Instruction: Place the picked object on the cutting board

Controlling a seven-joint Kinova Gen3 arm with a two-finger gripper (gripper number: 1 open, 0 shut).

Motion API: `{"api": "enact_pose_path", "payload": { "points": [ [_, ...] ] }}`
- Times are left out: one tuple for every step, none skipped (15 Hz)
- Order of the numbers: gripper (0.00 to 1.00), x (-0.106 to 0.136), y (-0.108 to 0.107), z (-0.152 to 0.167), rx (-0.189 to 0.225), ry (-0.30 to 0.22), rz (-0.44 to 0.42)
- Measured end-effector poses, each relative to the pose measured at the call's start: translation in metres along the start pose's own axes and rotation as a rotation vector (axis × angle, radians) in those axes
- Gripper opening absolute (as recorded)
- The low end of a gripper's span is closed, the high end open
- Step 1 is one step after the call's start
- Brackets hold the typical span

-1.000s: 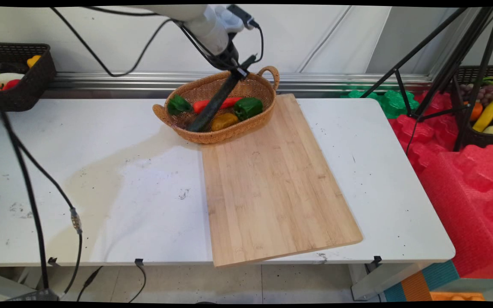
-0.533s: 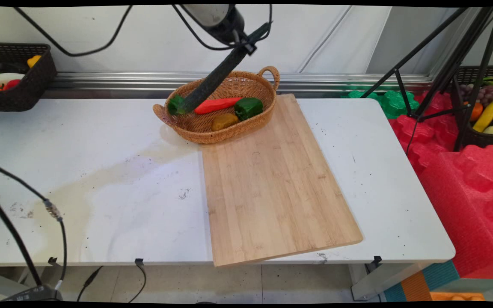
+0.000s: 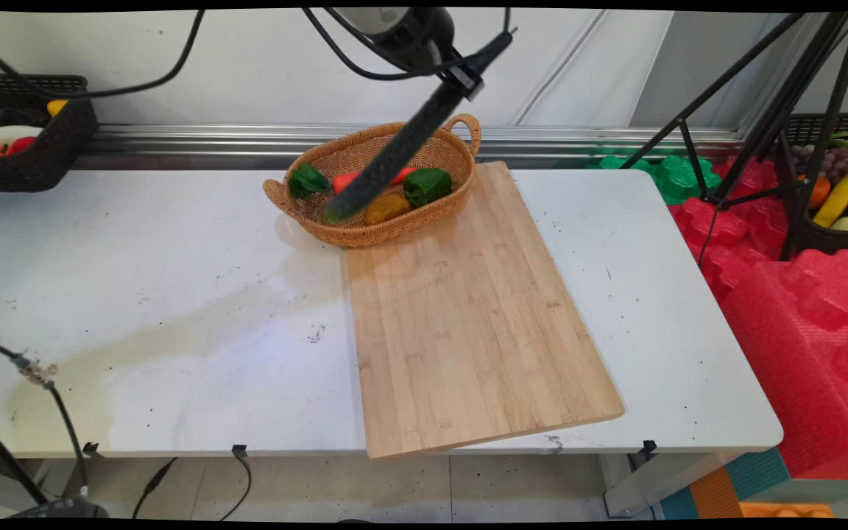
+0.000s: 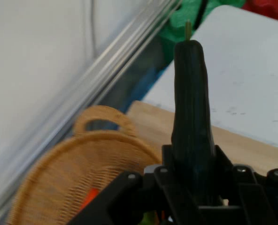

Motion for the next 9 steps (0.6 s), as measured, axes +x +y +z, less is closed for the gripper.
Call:
{"api": "enact_pose_path", "payload": {
  "points": [
    [0.00,-0.002,0.010,-0.002,-0.014,-0.005,-0.022],
    [0.00,-0.003,0.017,-0.002,-0.025,-0.009,-0.040],
    [0.00,-0.005,0.027,0.000,-0.037,-0.016,-0.063],
    [0.00,-0.006,0.032,0.001,-0.042,-0.020,-0.075],
    [0.00,-0.008,0.038,0.004,-0.048,-0.027,-0.091],
    [0.00,-0.011,0.046,0.009,-0.055,-0.037,-0.110],
    [0.00,-0.013,0.052,0.014,-0.060,-0.046,-0.126],
    [0.00,-0.017,0.058,0.020,-0.063,-0.059,-0.145],
    [0.00,-0.020,0.063,0.027,-0.067,-0.069,-0.160]
  ]
}}
